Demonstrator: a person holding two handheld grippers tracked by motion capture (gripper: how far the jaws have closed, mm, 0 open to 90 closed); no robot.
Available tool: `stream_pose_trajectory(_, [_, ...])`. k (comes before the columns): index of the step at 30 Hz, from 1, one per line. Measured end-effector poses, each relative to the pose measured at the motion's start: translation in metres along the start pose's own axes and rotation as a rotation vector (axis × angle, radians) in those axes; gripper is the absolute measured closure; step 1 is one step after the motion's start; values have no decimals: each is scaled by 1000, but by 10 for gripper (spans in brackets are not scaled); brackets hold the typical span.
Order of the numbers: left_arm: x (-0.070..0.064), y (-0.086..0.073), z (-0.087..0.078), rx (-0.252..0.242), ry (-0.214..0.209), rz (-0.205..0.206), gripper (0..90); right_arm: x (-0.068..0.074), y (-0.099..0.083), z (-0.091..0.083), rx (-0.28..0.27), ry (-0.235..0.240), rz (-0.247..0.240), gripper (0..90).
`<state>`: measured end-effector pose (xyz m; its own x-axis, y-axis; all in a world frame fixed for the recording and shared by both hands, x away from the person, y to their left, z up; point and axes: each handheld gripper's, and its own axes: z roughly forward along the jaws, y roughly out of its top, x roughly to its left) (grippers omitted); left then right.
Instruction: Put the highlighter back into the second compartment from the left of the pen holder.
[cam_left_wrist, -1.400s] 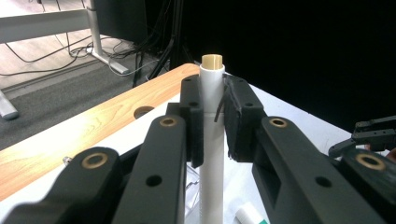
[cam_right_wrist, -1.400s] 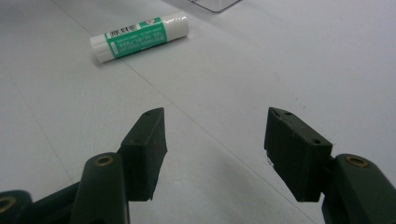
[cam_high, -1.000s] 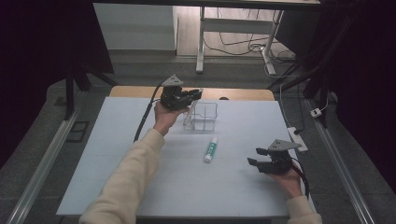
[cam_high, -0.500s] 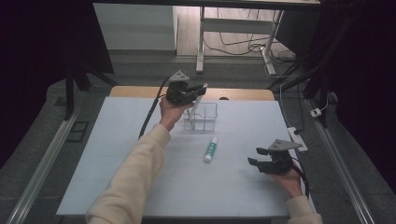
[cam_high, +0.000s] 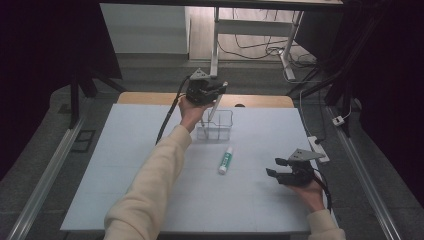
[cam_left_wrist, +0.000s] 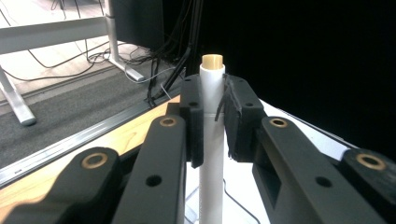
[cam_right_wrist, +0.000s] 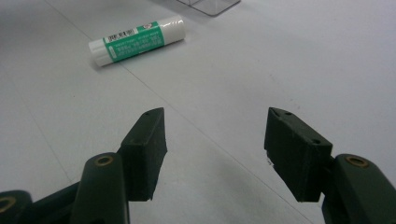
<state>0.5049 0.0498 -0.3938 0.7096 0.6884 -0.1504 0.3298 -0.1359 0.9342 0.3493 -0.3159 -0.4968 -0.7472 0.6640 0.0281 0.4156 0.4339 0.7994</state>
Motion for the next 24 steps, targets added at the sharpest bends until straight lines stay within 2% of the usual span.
stream_pose_trajectory(5, [2,-4,8,-7,18,7,776,1,0,1,8,3,0,383])
stream_pose_trajectory(11, [4,-11,11,17,26,12,760,1,-2,4,20,10,0,382])
stream_pose_trajectory(14, [4,-16,7,31,45,27,581,1,-2,5,23,7,-3,382])
stream_pose_trajectory(17, [6,-21,0,51,22,36,551,1,-2,5,28,4,-5,382])
stream_pose_trajectory(21, [6,-28,-14,93,27,67,477,1,-2,4,26,1,-6,382])
stream_pose_trajectory(24, [7,-33,-26,114,27,67,449,1,-2,4,24,-1,-6,382])
